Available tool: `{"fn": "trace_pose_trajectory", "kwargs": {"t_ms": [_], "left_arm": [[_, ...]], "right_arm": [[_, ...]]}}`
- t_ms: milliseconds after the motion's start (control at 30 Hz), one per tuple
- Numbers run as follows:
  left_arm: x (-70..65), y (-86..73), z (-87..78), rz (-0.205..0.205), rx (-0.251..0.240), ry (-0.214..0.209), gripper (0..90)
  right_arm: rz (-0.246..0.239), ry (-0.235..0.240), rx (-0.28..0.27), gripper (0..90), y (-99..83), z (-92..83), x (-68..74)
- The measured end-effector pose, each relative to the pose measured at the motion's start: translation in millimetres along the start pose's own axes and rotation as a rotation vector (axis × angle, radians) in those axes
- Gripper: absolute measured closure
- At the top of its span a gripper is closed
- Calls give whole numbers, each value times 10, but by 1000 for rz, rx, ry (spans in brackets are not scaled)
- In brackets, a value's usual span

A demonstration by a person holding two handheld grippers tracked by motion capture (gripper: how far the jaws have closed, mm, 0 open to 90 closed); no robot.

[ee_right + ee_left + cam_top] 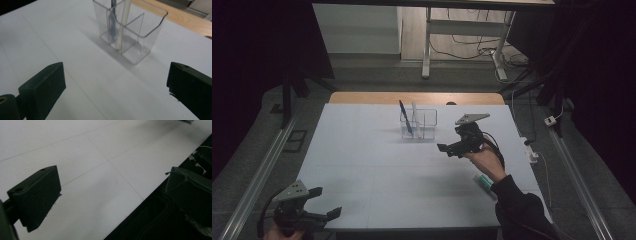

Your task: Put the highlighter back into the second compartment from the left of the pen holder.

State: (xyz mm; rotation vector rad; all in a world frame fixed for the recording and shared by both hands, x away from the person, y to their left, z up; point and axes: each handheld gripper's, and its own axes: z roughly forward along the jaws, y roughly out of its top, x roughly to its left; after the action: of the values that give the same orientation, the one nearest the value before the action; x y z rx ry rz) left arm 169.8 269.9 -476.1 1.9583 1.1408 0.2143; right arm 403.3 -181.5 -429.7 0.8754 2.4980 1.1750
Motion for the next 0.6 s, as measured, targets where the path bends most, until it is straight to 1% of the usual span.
{"fn": "trace_pose_trajectory", "kwargs": {"t_ms": [67, 167, 367, 433, 500, 600], "left_arm": [[-1, 0, 0, 1, 0, 0, 1], [-3, 1, 1, 3, 0, 1, 1], [-4, 3, 2, 4, 0, 1, 0], [-4, 3, 2, 5, 0, 1, 0], [-6, 3, 3, 6, 0, 1, 0], [-7, 4, 3, 8, 1, -1, 0]], "right_arm": [[-7, 1, 20, 14, -69, -41, 8], [-16, -16, 37, 8, -158, -101, 9], [31, -29, 44, 8, -308, -208, -3], [51, -23, 40, 5, -354, -235, -1], [57, -32, 43, 4, -390, -269, 7], [54, -46, 48, 4, -435, -332, 23]]}}
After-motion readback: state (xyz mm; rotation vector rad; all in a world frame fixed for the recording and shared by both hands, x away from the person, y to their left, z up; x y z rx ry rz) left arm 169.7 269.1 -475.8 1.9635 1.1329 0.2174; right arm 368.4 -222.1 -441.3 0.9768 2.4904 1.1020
